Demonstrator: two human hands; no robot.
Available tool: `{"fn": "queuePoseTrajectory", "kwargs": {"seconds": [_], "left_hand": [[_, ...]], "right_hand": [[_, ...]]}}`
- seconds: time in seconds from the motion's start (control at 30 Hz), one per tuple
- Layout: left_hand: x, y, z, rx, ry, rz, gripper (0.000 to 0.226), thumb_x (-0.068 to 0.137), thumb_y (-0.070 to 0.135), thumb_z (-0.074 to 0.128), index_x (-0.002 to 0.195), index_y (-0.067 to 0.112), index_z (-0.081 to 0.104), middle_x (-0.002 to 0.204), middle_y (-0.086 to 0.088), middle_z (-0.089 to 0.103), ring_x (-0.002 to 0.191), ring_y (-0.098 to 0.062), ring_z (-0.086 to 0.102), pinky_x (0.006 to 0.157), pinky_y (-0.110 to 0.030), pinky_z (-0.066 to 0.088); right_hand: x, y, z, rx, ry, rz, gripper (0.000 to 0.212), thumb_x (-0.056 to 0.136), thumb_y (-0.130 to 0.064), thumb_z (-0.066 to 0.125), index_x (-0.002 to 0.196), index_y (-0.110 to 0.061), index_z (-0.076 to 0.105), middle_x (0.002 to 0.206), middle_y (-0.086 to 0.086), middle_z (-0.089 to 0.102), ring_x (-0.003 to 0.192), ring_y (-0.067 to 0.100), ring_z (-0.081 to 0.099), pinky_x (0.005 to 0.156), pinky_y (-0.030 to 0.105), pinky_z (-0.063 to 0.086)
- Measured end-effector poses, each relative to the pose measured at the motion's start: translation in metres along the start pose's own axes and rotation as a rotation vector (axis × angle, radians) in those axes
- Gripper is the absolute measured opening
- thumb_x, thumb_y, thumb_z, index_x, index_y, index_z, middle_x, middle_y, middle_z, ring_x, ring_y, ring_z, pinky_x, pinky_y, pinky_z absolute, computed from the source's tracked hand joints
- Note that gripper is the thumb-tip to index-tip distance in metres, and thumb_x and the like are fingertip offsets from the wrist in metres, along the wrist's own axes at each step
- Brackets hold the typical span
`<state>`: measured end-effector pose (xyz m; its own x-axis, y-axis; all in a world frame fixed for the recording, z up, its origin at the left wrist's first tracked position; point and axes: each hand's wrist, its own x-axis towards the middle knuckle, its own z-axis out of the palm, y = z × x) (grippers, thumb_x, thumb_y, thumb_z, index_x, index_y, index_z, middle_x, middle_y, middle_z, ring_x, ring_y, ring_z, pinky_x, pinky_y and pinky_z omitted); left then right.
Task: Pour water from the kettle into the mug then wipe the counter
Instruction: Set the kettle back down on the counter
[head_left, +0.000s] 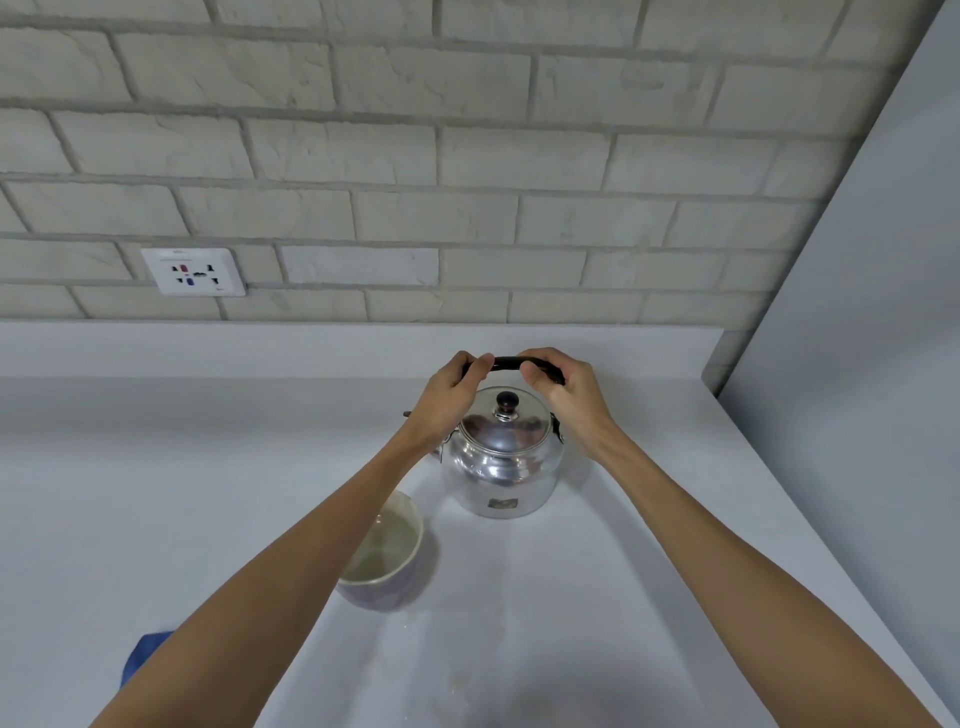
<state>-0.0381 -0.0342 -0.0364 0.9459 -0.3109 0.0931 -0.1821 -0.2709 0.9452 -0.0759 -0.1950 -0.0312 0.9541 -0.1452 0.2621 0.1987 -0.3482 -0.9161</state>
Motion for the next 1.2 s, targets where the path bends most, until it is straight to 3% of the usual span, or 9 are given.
{"fn": "queuePoseTrajectory", "kwargs": {"seconds": [0.13, 0.37, 0.47, 0.6, 0.7, 0.8, 0.93, 1.07, 1.2], "left_hand": [[0.012, -0.003, -0.001, -0.032, 0.028, 0.004, 0.031, 0.097, 0.040, 0.042, 0.076, 0.019, 0.050, 0.076, 0.000, 0.046, 0.070, -0.015, 0.043, 0.070, -0.030, 0.036], [0.012, -0.006, 0.000, -0.061, 0.014, -0.008, 0.029, 0.098, 0.040, 0.041, 0.077, 0.022, 0.048, 0.078, 0.005, 0.049, 0.075, -0.013, 0.049, 0.069, -0.024, 0.037], [0.009, -0.003, -0.002, -0.040, -0.028, -0.001, 0.030, 0.098, 0.047, 0.037, 0.096, 0.020, 0.050, 0.093, 0.003, 0.051, 0.093, -0.016, 0.050, 0.081, -0.028, 0.036], [0.001, 0.005, -0.012, 0.054, -0.054, 0.029, 0.060, 0.093, 0.061, 0.031, 0.135, 0.019, 0.041, 0.136, -0.001, 0.045, 0.122, -0.014, 0.040, 0.097, -0.028, 0.026], [-0.006, 0.018, -0.026, 0.134, -0.017, 0.068, 0.060, 0.094, 0.059, 0.033, 0.140, 0.021, 0.041, 0.146, -0.004, 0.038, 0.135, -0.019, 0.033, 0.105, -0.030, 0.023], [-0.020, 0.037, -0.041, 0.186, 0.057, 0.143, 0.042, 0.096, 0.044, 0.045, 0.130, 0.019, 0.054, 0.141, -0.006, 0.043, 0.129, -0.019, 0.043, 0.097, -0.024, 0.031], [-0.052, 0.055, -0.061, 0.221, 0.108, 0.210, 0.021, 0.094, 0.029, 0.056, 0.109, 0.020, 0.067, 0.125, 0.001, 0.057, 0.103, -0.007, 0.057, 0.078, -0.009, 0.038], [-0.104, 0.067, -0.074, 0.188, 0.149, 0.208, 0.011, 0.091, 0.026, 0.059, 0.089, 0.026, 0.070, 0.100, 0.014, 0.069, 0.081, 0.005, 0.060, 0.066, -0.009, 0.046], [-0.154, 0.065, -0.081, 0.212, 0.162, 0.180, 0.013, 0.090, 0.020, 0.060, 0.089, 0.019, 0.073, 0.094, 0.012, 0.071, 0.077, 0.001, 0.060, 0.075, -0.019, 0.050]], "right_hand": [[0.011, 0.002, 0.004, 0.006, 0.027, 0.004, 0.016, 0.091, -0.014, 0.059, 0.103, -0.009, 0.066, 0.093, -0.003, 0.065, 0.086, 0.007, 0.058, 0.082, 0.014, 0.043], [0.010, 0.003, 0.003, -0.004, 0.012, 0.000, 0.021, 0.091, -0.016, 0.059, 0.109, -0.006, 0.065, 0.109, 0.009, 0.066, 0.102, 0.019, 0.058, 0.093, 0.025, 0.043], [0.009, -0.002, -0.005, -0.017, -0.084, 0.018, 0.027, 0.090, -0.021, 0.060, 0.116, -0.012, 0.062, 0.115, 0.002, 0.065, 0.108, 0.015, 0.058, 0.098, 0.025, 0.042], [0.008, -0.011, -0.022, -0.111, -0.207, 0.079, 0.065, 0.083, -0.048, 0.063, 0.140, -0.034, 0.037, 0.145, -0.005, 0.043, 0.134, 0.008, 0.037, 0.111, 0.031, 0.029], [0.007, -0.030, -0.031, -0.142, -0.213, 0.039, 0.073, 0.081, -0.052, 0.063, 0.144, -0.036, 0.029, 0.153, -0.006, 0.031, 0.138, 0.009, 0.028, 0.112, 0.029, 0.023], [0.001, -0.060, -0.038, -0.125, -0.159, -0.024, 0.061, 0.085, -0.037, 0.065, 0.139, -0.026, 0.040, 0.141, 0.003, 0.047, 0.129, 0.014, 0.045, 0.103, 0.024, 0.033], [-0.027, -0.103, -0.042, -0.046, -0.160, -0.073, 0.030, 0.088, -0.027, 0.063, 0.118, -0.021, 0.059, 0.105, -0.002, 0.069, 0.098, 0.007, 0.065, 0.082, 0.019, 0.048], [-0.068, -0.133, -0.030, 0.008, -0.185, -0.106, 0.016, 0.090, -0.025, 0.061, 0.100, -0.015, 0.068, 0.084, -0.004, 0.073, 0.078, 0.006, 0.067, 0.070, 0.016, 0.051], [-0.110, -0.147, -0.009, 0.030, -0.208, -0.086, 0.016, 0.089, -0.022, 0.062, 0.094, -0.011, 0.070, 0.071, -0.004, 0.070, 0.064, 0.005, 0.061, 0.059, 0.011, 0.045]]}}
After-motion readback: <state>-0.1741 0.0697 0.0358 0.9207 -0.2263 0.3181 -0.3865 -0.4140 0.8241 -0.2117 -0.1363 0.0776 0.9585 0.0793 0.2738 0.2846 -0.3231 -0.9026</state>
